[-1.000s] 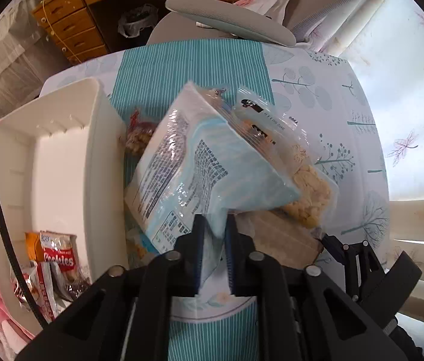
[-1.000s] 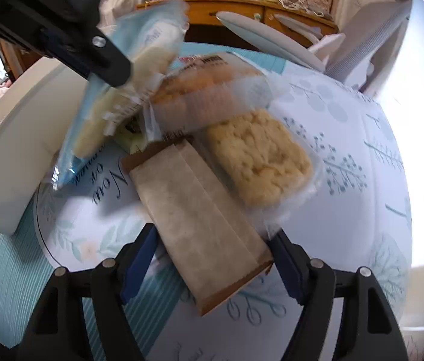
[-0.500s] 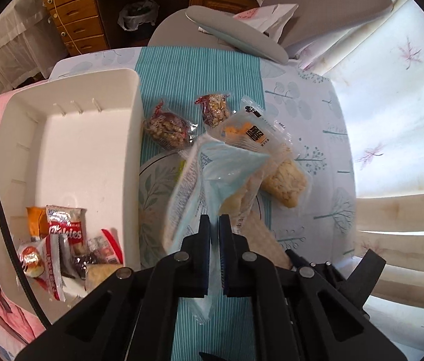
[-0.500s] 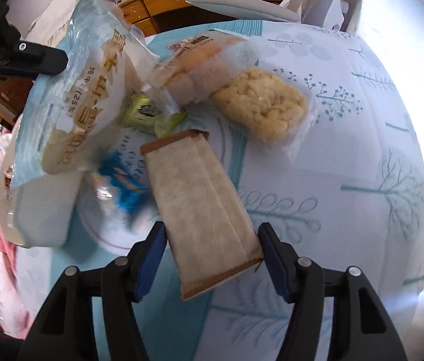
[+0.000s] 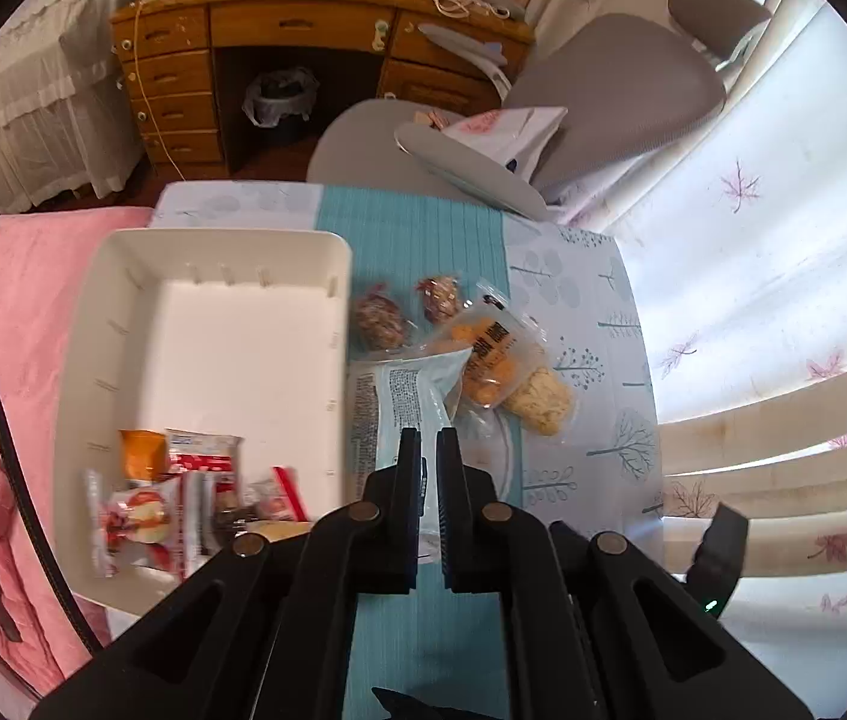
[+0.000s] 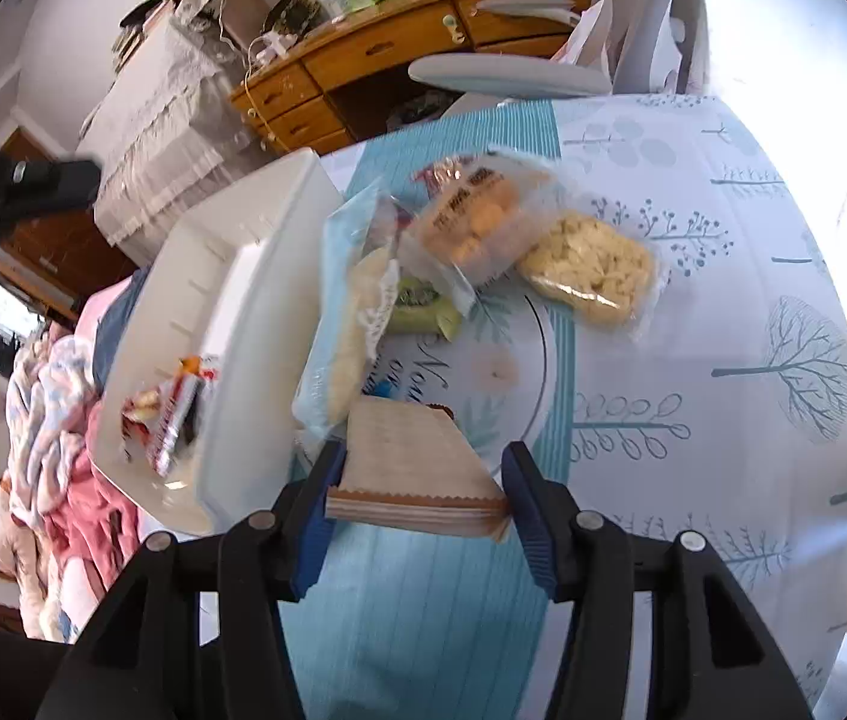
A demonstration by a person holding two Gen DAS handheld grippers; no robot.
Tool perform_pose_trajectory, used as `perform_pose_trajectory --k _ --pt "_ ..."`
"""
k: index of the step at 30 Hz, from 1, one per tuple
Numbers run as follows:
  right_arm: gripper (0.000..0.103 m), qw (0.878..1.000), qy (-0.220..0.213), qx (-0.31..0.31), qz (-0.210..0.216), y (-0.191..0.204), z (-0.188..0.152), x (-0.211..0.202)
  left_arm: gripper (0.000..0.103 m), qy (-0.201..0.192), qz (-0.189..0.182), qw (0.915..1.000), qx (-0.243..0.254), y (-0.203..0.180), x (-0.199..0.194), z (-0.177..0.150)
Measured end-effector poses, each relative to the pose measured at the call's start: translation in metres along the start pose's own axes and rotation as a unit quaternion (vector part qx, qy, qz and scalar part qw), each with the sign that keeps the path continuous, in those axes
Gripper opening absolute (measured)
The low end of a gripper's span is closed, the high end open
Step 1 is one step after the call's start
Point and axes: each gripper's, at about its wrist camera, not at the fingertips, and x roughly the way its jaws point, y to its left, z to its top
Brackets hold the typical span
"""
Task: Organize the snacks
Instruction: 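Grasp the brown wafer biscuit with the right tool while the left tool grasps the clear bag, then carry the wafer biscuit and clear bag into the tray and release both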
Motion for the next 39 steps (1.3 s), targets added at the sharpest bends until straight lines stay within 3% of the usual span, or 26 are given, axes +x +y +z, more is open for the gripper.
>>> perform_pose_trajectory --k 9,13,19,25,33,39 --pt "0.053 0.999 -0.037 0.017 -0.006 0.042 0.012 -0.010 0.004 0.014 -0.042 0.9987 -0.025 0.066 -0.003 -0.017" --pt "0.053 0.997 -0.054 0.016 -0.043 0.059 0.010 -0.009 0.017 0.032 -0.050 0.9978 -0.029 0.083 0.008 -0.023" --pt "0.053 0.996 -0.063 0.041 -0.052 0.058 0.005 -0.007 0.042 0.061 -0.051 0.9966 -0.022 0.081 0.031 -0.017" --pt "0.053 0.996 -0.062 0.045 -0.046 0.055 0.007 -0.005 0.042 0.089 -0.051 0.9947 -0.004 0.053 0.059 -0.013" --pt "0.054 0.998 -0.048 0.031 -0.027 0.046 0.013 0.000 0.041 0.117 -0.016 0.9929 -0.017 0.031 0.100 -0.007" --pt "0.054 0.999 -0.032 0.011 -0.011 0.037 0.019 0.003 0.013 0.120 0.013 0.9925 -0.021 0.021 0.117 -0.006"
